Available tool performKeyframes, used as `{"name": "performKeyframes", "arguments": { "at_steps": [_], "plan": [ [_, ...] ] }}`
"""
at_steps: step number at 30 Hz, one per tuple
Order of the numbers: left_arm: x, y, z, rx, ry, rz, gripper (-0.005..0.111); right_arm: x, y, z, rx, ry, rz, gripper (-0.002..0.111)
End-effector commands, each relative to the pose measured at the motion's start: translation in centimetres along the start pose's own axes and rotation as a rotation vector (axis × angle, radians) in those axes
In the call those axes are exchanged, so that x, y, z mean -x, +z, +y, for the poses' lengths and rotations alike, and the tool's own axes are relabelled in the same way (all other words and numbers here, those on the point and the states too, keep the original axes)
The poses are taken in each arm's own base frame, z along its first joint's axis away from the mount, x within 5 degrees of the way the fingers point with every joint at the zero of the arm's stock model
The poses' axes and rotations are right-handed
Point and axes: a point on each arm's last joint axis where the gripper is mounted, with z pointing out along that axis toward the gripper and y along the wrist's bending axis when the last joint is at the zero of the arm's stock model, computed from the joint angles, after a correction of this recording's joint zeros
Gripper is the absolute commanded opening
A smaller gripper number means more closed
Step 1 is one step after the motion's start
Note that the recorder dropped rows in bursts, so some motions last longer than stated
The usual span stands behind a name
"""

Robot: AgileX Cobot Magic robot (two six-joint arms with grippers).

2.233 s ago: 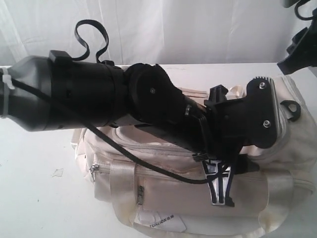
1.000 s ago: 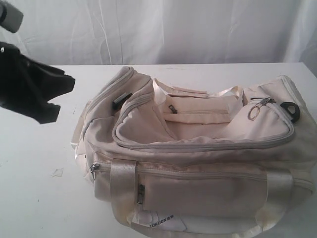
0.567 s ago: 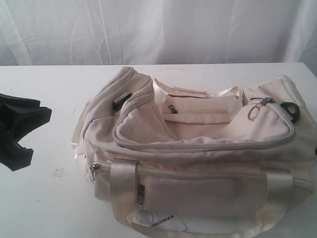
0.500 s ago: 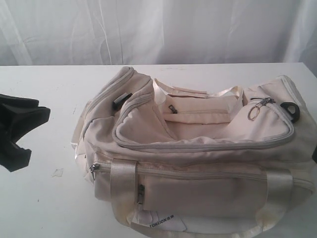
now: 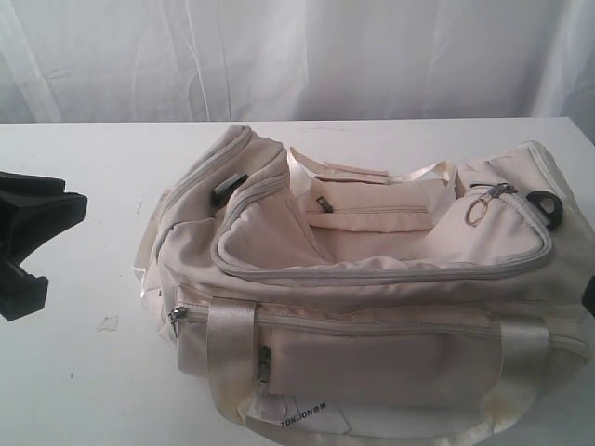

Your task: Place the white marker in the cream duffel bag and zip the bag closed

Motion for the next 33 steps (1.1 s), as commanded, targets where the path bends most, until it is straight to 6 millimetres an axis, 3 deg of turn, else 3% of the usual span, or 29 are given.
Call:
{"name": "performKeyframes", "arguments": {
  "at_steps": [1,6,9,14,22,33],
  "plan": [
    [-0.1,-0.2,-0.1,-0.004,-0.014,-0.004,0.032,-0.1,0.0,-0.1,-0.006,0.009,-0.004,0.0],
    [-0.1,-0.2,-0.1,-0.004,-0.014,-0.004,0.032,0.0,-0.3,-0.1,-0.009,-0.002,-0.029,0.0],
    [-0.1,-0.2,-0.1,-0.004,-0.014,-0.004,0.032,0.2,-1.0,-1.1,-0.109,-0.115,-0.204,0.0],
    [-0.1,-0.2,-0.1,-0.004,-0.014,-0.004,0.032,-1.3,-1.5,-2.5,-0.219,-0.182,-0.381,0.0],
    [-0.1,-0.2,-0.1,-0.004,-0.014,-0.004,0.032,-4.7,-0.3,-4.1,-0.279,-0.277,-0.301,0.0],
    [-0.1,-0.2,-0.1,-0.004,-0.014,-0.004,0.032,-5.9,0.0,-4.3,-0.277,-0.262,-0.192,0.0]
  ]
}}
